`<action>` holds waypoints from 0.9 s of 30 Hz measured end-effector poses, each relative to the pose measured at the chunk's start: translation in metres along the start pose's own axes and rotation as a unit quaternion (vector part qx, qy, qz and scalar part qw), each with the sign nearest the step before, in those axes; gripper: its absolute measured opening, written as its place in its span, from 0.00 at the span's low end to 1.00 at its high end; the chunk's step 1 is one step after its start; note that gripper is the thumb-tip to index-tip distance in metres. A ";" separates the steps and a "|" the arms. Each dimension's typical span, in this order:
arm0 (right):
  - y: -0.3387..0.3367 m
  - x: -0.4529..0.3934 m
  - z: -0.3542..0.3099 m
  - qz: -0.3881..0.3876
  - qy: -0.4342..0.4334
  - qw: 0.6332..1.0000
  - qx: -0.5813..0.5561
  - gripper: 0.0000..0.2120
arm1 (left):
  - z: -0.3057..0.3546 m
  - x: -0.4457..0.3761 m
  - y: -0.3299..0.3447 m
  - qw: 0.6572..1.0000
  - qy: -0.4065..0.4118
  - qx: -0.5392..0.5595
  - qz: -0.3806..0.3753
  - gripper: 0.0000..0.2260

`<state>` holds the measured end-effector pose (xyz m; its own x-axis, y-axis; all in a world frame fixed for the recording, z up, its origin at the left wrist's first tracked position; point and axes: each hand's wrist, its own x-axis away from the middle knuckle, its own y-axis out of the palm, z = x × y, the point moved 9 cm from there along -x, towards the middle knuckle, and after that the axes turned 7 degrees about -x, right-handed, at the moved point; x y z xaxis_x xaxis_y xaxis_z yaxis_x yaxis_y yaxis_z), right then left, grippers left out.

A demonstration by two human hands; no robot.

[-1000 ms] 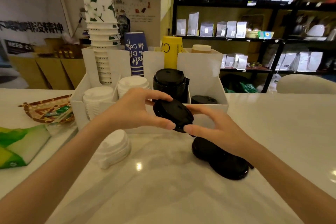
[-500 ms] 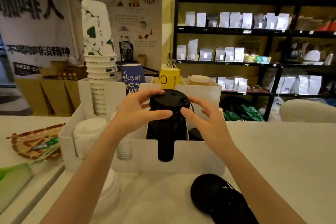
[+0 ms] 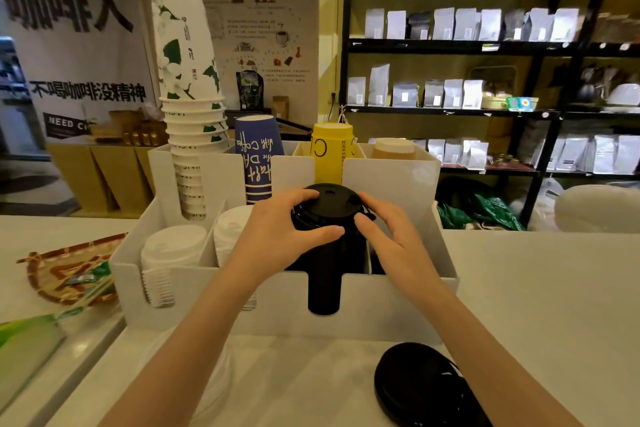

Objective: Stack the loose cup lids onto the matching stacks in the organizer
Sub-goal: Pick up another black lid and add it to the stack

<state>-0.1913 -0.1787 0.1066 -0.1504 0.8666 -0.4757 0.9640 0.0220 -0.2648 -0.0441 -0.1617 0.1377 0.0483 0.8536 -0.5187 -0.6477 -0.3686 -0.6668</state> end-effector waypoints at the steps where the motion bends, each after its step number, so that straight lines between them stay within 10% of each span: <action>1: 0.001 0.000 0.001 -0.007 0.004 1.000 -0.004 0.20 | 0.002 0.001 -0.001 1.000 0.000 -0.005 -0.001 0.28; 27: 0.002 0.007 -0.016 0.032 -0.095 0.991 0.087 0.19 | -0.014 -0.005 0.009 0.992 -0.018 0.118 -0.046 0.21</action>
<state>-0.1872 -0.1649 0.1159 -0.1449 0.7531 -0.6417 0.9230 -0.1308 -0.3619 -0.0394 -0.1749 0.1266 0.0917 0.8935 -0.4395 -0.8017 -0.1956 -0.5649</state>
